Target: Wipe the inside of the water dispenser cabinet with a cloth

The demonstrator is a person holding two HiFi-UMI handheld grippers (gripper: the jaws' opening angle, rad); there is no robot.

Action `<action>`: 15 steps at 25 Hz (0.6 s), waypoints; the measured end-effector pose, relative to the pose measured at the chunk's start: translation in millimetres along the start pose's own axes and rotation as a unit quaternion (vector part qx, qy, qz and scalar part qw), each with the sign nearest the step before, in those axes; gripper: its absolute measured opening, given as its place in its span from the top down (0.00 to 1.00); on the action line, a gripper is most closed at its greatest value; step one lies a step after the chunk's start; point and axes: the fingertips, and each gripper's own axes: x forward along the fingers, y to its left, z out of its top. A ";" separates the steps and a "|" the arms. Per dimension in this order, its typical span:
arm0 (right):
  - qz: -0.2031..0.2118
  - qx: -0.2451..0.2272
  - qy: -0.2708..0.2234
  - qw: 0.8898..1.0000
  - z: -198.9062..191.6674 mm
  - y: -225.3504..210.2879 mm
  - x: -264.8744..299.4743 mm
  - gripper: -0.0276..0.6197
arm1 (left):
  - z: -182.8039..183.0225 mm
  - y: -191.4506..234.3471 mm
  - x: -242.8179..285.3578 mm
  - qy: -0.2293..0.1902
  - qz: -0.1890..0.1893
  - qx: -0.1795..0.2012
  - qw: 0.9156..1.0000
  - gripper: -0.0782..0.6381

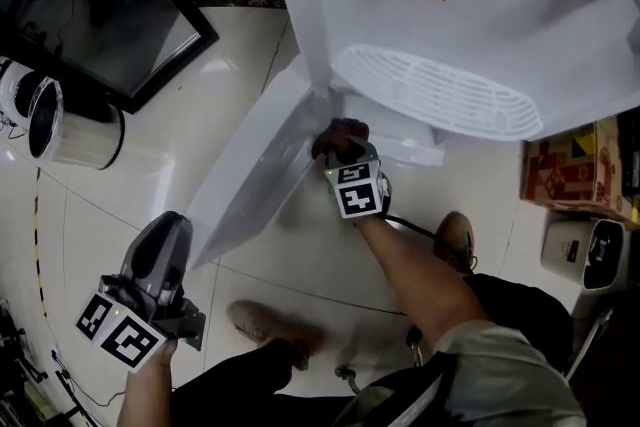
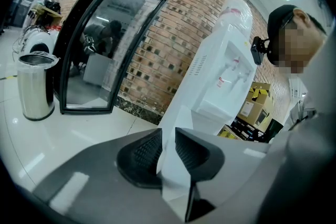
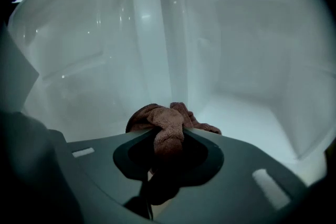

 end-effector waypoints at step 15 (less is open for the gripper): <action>-0.006 -0.012 0.077 0.997 -24.7 -31.2 18.8 0.80 | -3.2 -1.5 -4.1 0.002 0.030 0.009 1.000 0.78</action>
